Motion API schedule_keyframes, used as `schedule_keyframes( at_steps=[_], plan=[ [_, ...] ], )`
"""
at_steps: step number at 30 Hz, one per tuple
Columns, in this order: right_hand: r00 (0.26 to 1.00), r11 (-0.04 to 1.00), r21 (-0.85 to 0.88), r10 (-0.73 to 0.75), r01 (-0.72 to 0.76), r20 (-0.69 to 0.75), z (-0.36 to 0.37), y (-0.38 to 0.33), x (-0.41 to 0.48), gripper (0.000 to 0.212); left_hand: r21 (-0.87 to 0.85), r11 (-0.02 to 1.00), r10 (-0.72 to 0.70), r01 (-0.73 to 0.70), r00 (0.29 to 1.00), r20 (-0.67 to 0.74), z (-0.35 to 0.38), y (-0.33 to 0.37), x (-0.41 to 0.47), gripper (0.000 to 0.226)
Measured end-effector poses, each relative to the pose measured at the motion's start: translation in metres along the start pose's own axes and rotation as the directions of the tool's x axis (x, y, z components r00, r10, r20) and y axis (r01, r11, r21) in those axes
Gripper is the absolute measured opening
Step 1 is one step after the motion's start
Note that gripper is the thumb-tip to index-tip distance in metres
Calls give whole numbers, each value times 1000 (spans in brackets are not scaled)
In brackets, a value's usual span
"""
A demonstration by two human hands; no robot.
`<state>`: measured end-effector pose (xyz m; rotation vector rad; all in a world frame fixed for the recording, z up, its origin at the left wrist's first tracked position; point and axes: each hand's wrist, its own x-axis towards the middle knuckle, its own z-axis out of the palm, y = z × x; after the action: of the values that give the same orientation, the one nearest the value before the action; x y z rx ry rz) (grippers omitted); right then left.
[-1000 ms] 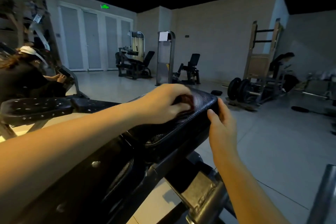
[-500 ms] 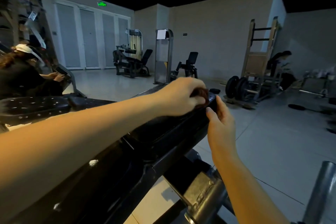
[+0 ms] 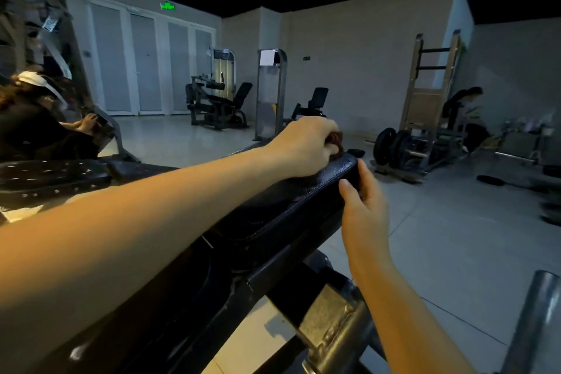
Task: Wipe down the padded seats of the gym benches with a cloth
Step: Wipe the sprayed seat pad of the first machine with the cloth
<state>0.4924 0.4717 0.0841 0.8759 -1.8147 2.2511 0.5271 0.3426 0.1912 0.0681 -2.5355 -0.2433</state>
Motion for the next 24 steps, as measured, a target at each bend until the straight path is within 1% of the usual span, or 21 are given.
schedule_keyframes(
  at_steps=[2, 4, 6, 9, 11, 13, 14, 16, 18, 19, 20, 21, 24],
  plan=[
    [1000, 1000, 16, 16, -16, 0, -1, 0, 0, 52, -37, 996, 87, -86, 996, 21, -11, -1, -26, 6],
    [1000, 999, 30, 18, -18, 7, -1, 0, 2, 54, -22, 994, 109, -108, 992, 68, -27, -27, -52, 4],
    [1000, 999, 33, 6, -6, 7, -1, 1, 2, 54, 24, 999, 31, -34, 995, 94, -43, -61, -66, 3],
    [1000, 1000, 19, -12, 12, 11, 0, 2, 1, 54, 128, 981, -153, 143, 986, 64, -43, -95, -39, 3],
    [999, 999, -14, -30, 30, 22, 0, 2, -1, 54, 104, 973, -209, 205, 977, 36, -29, -92, -10, 15],
    [998, 995, -77, -55, 57, 27, -1, 0, -2, 54, 31, 982, -184, 184, 983, -2, -13, -71, 14, 19],
    [997, 991, -112, -66, 69, 27, 0, 0, -3, 54, -3, 990, -138, 138, 990, -11, -7, -55, 18, 18],
    [996, 984, -156, -84, 86, 18, 0, 0, -3, 54, -62, 998, 0, 1, 1000, 21, -4, -27, 10, 11],
    [996, 978, -190, -90, 91, 14, 0, 0, -1, 53, -107, 986, 134, -128, 990, 49, -11, -16, -20, 4],
    [996, 974, -209, -91, 93, 16, -1, 0, 1, 53, -106, 981, 171, -163, 983, 62, -17, -21, -36, 4],
    [995, 968, -231, -93, 96, 25, -3, 0, 3, 54, -103, 980, 178, -170, 981, 75, -25, -31, -50, 5],
    [995, 962, -254, -94, 101, 42, -6, 0, 4, 54, -94, 985, 152, -143, 984, 91, -35, -46, -59, 8],
    [986, 944, -296, -109, 143, 129, -15, -1, -1, 57, 11, 1000, -18, 17, 992, 123, -53, -93, -59, 13]
  ],
)
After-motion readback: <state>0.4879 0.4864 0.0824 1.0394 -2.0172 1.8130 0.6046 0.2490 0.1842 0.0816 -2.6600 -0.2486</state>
